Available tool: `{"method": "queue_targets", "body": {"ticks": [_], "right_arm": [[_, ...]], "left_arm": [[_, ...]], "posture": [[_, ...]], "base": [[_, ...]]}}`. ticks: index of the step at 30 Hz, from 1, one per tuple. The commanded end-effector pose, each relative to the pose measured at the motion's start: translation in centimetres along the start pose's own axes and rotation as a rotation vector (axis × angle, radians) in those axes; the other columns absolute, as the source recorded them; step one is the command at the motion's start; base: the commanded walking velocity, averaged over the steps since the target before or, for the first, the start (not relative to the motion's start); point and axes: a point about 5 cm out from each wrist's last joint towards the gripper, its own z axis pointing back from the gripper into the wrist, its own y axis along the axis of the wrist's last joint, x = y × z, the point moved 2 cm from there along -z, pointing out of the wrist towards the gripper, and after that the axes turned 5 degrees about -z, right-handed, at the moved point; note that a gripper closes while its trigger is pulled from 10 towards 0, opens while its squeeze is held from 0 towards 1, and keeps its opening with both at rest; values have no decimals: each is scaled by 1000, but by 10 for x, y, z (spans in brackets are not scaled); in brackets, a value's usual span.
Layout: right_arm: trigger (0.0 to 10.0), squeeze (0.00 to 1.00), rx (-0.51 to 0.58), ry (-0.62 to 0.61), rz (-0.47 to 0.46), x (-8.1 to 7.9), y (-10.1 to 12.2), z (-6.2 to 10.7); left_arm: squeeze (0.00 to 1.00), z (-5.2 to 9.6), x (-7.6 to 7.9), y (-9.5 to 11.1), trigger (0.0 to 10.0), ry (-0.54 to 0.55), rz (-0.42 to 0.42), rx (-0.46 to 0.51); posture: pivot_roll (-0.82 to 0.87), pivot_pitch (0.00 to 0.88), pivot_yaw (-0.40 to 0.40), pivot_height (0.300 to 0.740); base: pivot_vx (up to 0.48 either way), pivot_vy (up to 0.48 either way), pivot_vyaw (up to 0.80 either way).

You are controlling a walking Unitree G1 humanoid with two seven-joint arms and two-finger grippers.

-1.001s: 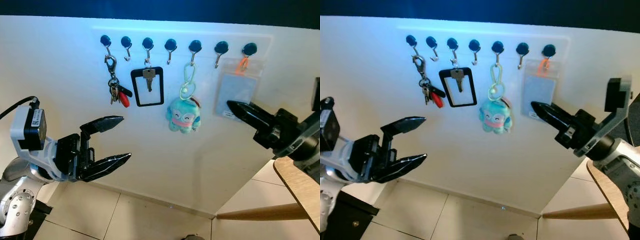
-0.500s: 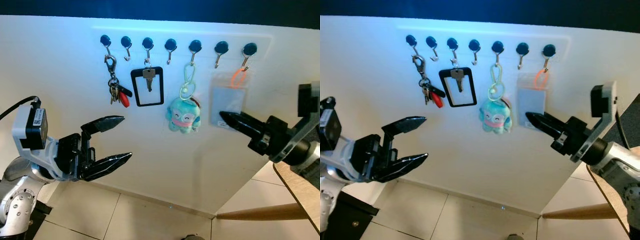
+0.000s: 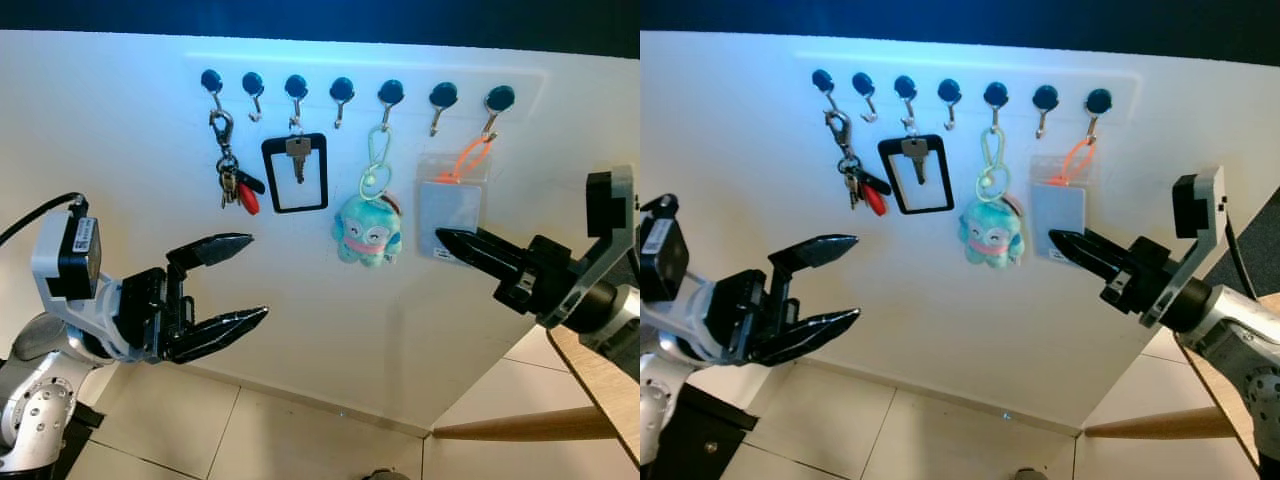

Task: Hang keys on a hook

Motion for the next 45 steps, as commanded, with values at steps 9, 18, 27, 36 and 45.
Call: {"method": "queue_targets", "body": {"ticks": [9, 18, 27, 36, 45], "right_arm": [[10000, 0, 6, -62, 18, 7, -2, -3], [10000, 1000, 15, -78, 7, 12, -4, 0], [10000, 588, -25, 51, -71, -4, -21, 9], [10000, 0, -148, 130, -168, -16, -59, 18], [10000, 0, -435, 109, -194, -16, -124, 24]], "left_arm": [[0, -2, 2, 2, 10000, -19, -13, -32], [0, -1, 2, 2, 10000, -20, -13, -34], [0, -1, 2, 3, 10000, -24, -10, -36], [0, 2, 2, -1, 10000, -26, 11, -43], [0, 10, 3, -12, 10000, -2, 56, -64]], "posture": [[-160, 93, 66, 740], [-157, 92, 66, 740], [-157, 91, 70, 740], [-157, 91, 76, 740], [-151, 83, 70, 740]], "base": [[0, 0, 0], [0, 0, 0], [0, 0, 0], [0, 0, 0], [0, 0, 0]]}}
